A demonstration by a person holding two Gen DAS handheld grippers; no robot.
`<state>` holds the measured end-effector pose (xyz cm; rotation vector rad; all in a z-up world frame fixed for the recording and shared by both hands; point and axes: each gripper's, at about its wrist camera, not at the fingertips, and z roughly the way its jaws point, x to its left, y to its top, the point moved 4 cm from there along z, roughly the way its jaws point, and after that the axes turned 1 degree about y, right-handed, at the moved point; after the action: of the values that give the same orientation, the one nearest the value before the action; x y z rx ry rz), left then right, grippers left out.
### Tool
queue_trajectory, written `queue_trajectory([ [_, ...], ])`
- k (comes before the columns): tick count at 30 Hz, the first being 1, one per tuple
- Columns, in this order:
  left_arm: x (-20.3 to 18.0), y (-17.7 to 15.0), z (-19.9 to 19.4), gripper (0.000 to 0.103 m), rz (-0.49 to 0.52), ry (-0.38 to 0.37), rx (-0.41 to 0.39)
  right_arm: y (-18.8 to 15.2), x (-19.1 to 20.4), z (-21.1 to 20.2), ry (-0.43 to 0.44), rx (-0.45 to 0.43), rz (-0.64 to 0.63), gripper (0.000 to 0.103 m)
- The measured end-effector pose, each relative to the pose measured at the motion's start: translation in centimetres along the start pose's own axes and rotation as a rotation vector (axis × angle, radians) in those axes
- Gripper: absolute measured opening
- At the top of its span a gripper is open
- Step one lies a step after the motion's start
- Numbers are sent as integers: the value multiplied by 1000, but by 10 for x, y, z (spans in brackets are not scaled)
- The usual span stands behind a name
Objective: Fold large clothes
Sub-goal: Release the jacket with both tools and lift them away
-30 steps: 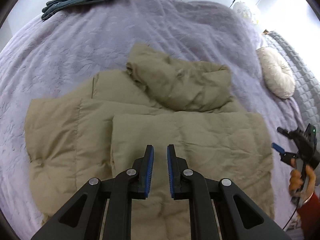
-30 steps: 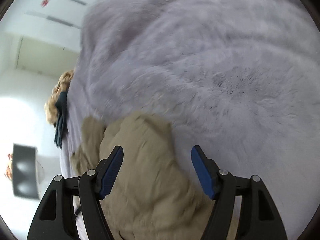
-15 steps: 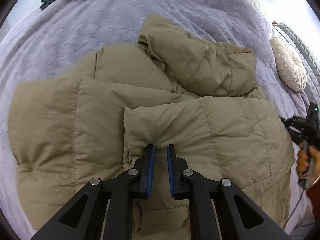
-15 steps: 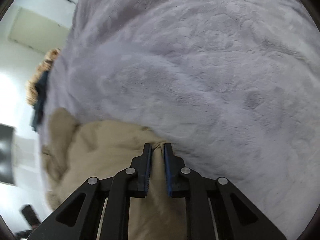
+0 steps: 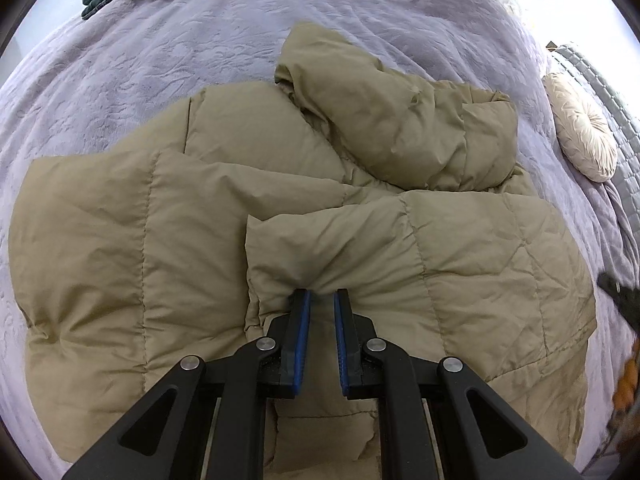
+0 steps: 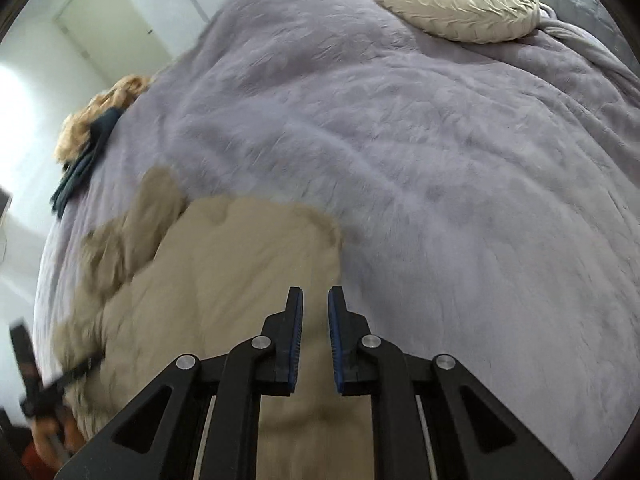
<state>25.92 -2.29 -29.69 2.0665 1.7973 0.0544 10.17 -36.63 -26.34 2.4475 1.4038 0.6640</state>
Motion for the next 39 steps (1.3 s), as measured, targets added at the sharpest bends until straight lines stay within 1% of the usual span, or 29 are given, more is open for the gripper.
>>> queue_trajectory([
  [3, 0, -1, -1, 14, -2, 3, -2, -22, 0, 10, -14, 60, -12, 14],
  [4, 0, -1, -2, 14, -3, 5, -3, -27, -2, 15, -27, 74, -9, 14],
  [6, -1, -1, -3, 14, 0, 8, -1, -30, -8, 24, -26, 98, 10, 14],
  [10, -5, 0, -19, 14, 30, 35, -7, -30, -7, 16, -38, 91, 26, 14],
  [12, -7, -2, -31, 14, 49, 42, -20, -27, -5, 5, -27, 75, 27, 14],
  [14, -7, -7, -44, 14, 63, 51, -35, -32, -1, -3, -23, 78, 25, 15],
  [17, -4, -19, -63, 14, 48, 49, -47, -40, 1, -15, -17, 90, 31, 15],
  [20, 1, -35, -80, 14, 21, 41, -50, -56, 2, -24, 7, 122, 62, 15],
  [24, 6, -60, -92, 14, 14, 39, -34, -79, 6, -33, 16, 152, 81, 15],
  [25, 7, -68, -94, 16, 15, 27, -18, -84, 8, -34, 18, 158, 84, 15],
  [27, 7, -80, -94, 63, 9, 11, 4, -96, 12, -37, 25, 180, 87, 15],
  [28, 9, -88, -99, 96, -10, 11, -8, -102, 14, -38, 27, 189, 86, 15],
  [29, 9, -93, -104, 99, -17, 5, -27, -107, 17, -40, 31, 196, 84, 15],
  [30, 8, -98, -109, 99, -11, -10, -34, -112, 20, -43, 35, 202, 78, 15],
  [31, 8, -102, -111, 99, -5, -10, -24, -116, 22, -44, 34, 205, 73, 15],
  [35, 9, -120, -118, 99, -11, 24, 10, -133, 30, -50, 41, 233, 74, 15],
  [37, 10, -128, -124, 100, -3, 49, 13, -141, 35, -55, 41, 246, 70, 16],
  [39, 10, -137, -131, 100, 8, 74, 15, -148, 39, -59, 43, 260, 67, 22],
])
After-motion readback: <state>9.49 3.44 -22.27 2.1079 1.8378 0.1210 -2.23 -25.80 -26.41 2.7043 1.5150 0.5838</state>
